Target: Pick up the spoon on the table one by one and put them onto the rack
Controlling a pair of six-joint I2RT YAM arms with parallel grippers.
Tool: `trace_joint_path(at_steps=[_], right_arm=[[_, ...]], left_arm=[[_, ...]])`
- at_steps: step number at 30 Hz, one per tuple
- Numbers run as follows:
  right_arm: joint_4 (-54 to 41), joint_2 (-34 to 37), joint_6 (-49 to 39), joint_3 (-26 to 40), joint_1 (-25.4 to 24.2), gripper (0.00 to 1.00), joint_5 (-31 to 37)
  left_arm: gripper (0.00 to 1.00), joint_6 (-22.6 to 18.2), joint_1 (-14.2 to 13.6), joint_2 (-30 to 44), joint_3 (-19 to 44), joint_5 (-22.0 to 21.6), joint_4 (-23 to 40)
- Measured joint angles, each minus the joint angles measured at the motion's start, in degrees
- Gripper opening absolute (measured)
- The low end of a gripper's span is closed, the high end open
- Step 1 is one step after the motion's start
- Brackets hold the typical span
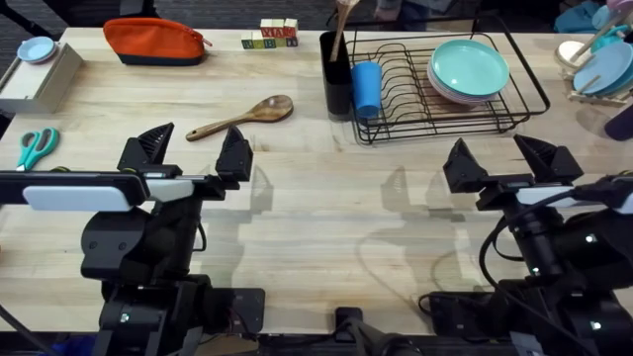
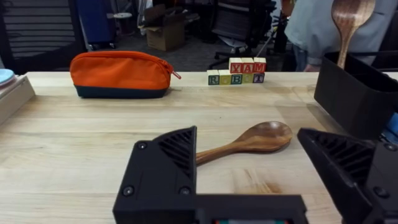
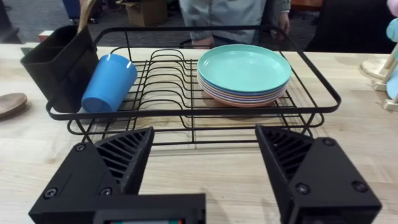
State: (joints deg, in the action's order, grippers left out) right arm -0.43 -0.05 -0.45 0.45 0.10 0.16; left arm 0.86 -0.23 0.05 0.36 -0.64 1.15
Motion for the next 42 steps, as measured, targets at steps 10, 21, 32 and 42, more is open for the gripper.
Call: trace_joint_path(at_steps=[10,21,32,42], right_arm=[[0.0,0.0,-0.3,0.0,0.0,0.997,0.2],[-2.1,0.0,-1.7,0.9,0.0,0.996,0.7],[-18.4,5.7,-1.7,17.7,0.0,0.996,0.7],[-28.4,20.9,-1.8,37.4,0.0,0.996,0.7]], left_arm=[[0.992,0.0,0.0,0.0,0.0,-0.1,0.1],[0.993,0.0,0.0,0.1,3.3,1.0,10.3],[0.993,0.0,0.0,9.0,23.3,3.7,30.3],[0.993,0.0,0.0,32.0,45.5,4.1,42.2]])
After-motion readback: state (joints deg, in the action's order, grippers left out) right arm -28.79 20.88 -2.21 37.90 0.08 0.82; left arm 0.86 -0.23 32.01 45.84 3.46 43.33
